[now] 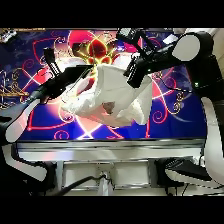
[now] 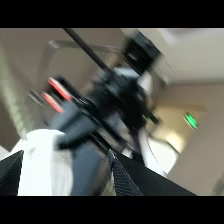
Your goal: Fold the clothes and pants, and hang the long-sleeved shirts on hangers.
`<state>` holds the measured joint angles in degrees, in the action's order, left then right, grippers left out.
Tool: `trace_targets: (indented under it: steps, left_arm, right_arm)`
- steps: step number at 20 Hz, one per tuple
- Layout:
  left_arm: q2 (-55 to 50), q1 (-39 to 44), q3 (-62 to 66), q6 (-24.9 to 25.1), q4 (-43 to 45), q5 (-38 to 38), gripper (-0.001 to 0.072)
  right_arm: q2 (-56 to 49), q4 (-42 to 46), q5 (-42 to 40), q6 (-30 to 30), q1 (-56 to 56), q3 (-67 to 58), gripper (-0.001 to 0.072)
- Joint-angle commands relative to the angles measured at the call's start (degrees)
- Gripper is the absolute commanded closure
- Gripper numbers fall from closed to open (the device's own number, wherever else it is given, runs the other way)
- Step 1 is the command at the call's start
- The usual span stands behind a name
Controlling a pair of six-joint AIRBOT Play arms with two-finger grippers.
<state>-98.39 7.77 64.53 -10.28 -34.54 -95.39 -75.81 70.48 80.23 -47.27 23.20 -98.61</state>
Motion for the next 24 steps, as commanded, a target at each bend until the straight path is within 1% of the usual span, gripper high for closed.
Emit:
trace_targets:
  steps: [1, 3, 6, 7, 9, 10, 11, 12, 13, 14, 15, 16, 17, 18, 19, 20, 22, 24]
  left_arm:
    - [-0.04, -0.07, 0.04, 0.02, -6.05, 9.27, 0.013]
    - [-0.04, -0.07, 0.04, 0.42, -4.79, 13.03, 0.0134]
    - [-0.02, -0.07, 0.04, 0.63, 0.68, 20.33, 0.0134]
    - [-0.02, -0.07, 0.04, 0.35, 2.89, 23.26, 0.0134]
    - [0.02, -0.15, 0.04, -2.01, 3.56, 26.64, 0.0139]
    - [0.35, -0.52, 0.04, -3.54, 3.45, 28.15, 0.0207]
    - [1.05, -1.29, 0.04, -4.39, 3.72, 30.08, 0.0257]
    - [2.23, -2.29, 0.04, -4.63, 4.39, 32.79, 0.0323]
    - [4.22, -3.63, 0.04, -4.76, 6.14, 36.98, 0.0354]
    - [6.69, -4.96, 0.04, -4.79, 8.74, 41.77, 0.0365]
    - [10.01, -6.47, 0.04, -5.18, 12.81, 48.11, 0.0418]
    - [13.53, -7.69, 0.04, -8.22, 17.46, 55.58, 0.0456]
    - [17.49, -8.79, 0.04, -14.67, 23.82, 64.96, 0.049]
    - [21.03, -9.51, 0.04, -20.59, 30.73, 72.39, 0.0491]
    - [24.55, -9.97, 0.04, -25.92, 38.64, 77.61, 0.0492]
    - [27.5, -10.43, 0.04, -30.34, 45.7, 79.08, 0.0542]
    - [32.94, -10.49, 0.02, -40.59, 59.41, 76.32, 0.0551]
    - [36.87, -10.25, 0.02, -53.42, 71.38, 69.72, 0.055]
  right_arm:
    - [1.33, -1.22, 0.9, 0.5, 0.07, -0.02, 0.0694]
    - [2.34, -2.75, 1.31, 0.48, 0.07, -0.02, 0.0694]
    - [3.82, -4.87, 1.44, 0.46, 0.07, -0.04, 0.0694]
    - [4.37, -5.16, 1.53, 0.44, 0.07, -0.02, 0.0694]
    - [5.42, -4.83, 1.68, 0.44, 0.07, -0.02, 0.0694]
    - [5.88, -4.0, 1.77, 0.44, 0.07, -0.02, 0.0694]
    - [6.23, -2.99, 1.88, 0.33, 0.04, -0.02, 0.0694]
    - [6.58, -1.99, 1.88, -0.17, 0.04, -0.02, 0.0694]
    - [6.86, -1.4, 1.88, -0.63, 0.04, -0.02, 0.0694]
    - [7.15, -1.2, 1.88, -0.66, 0.04, -0.02, 0.0694]
    - [7.48, -1.14, 1.84, -0.63, 0.04, -0.02, 0.0694]
    - [7.65, -1.07, 1.81, -0.66, 0.04, -0.02, 0.0694]
    - [7.72, -1.03, 1.68, -0.83, 0.04, -0.02, 0.0694]
    - [7.72, -1.05, 1.05, -1.6, 0.07, -0.02, 0.0694]
    - [7.72, -1.03, 0.15, -1.73, 0.04, -0.02, 0.0694]
    - [7.72, -0.94, -1.33, -2.45, 0.04, -0.02, 0.0694]
    - [7.72, -0.61, -5.7, -5.27, 0.04, -0.02, 0.0694]
    - [7.72, -0.39, -8.87, -6.82, 0.07, -0.02, 0.0694]
